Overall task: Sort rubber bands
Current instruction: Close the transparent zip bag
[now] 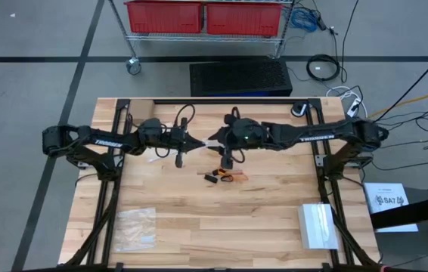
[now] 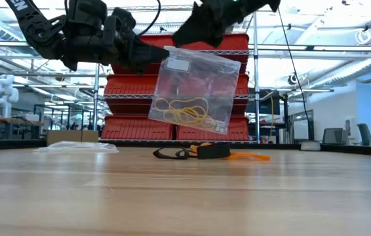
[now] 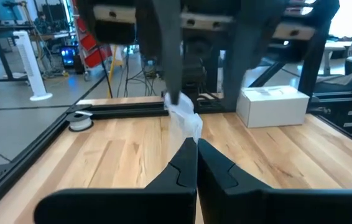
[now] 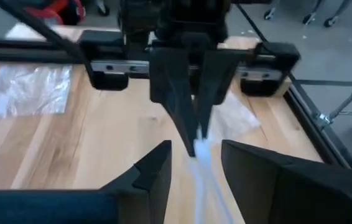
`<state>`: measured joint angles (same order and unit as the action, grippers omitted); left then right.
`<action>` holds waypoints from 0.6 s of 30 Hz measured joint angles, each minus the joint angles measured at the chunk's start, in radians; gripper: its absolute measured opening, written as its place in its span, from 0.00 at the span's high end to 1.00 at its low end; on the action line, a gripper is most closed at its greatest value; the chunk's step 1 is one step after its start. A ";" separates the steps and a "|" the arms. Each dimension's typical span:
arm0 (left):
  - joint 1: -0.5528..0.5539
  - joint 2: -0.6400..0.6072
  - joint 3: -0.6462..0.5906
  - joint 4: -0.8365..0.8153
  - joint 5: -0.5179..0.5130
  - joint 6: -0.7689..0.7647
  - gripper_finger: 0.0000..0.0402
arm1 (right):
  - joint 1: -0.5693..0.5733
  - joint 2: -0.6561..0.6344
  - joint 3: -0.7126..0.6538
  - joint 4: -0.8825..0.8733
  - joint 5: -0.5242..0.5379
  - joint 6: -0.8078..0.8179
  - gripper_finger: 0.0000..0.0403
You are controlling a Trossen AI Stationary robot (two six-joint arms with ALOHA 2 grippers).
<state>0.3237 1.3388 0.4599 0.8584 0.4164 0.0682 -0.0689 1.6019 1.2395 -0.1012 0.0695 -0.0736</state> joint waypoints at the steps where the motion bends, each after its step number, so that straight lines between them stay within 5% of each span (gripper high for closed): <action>1: 0.000 0.000 0.000 -0.004 -0.001 0.000 1.00 | 0.000 0.013 0.027 -0.029 0.002 -0.012 0.67; 8: 0.000 0.000 0.000 -0.014 -0.002 0.001 1.00 | -0.009 0.126 0.176 -0.226 0.010 -0.037 0.71; 18: 0.000 -0.002 0.002 -0.021 -0.007 0.020 1.00 | -0.009 0.133 0.208 -0.270 0.009 -0.060 0.98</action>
<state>0.3234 1.3369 0.4618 0.8375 0.4091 0.0883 -0.0775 1.7350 1.4479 -0.3716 0.0782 -0.1338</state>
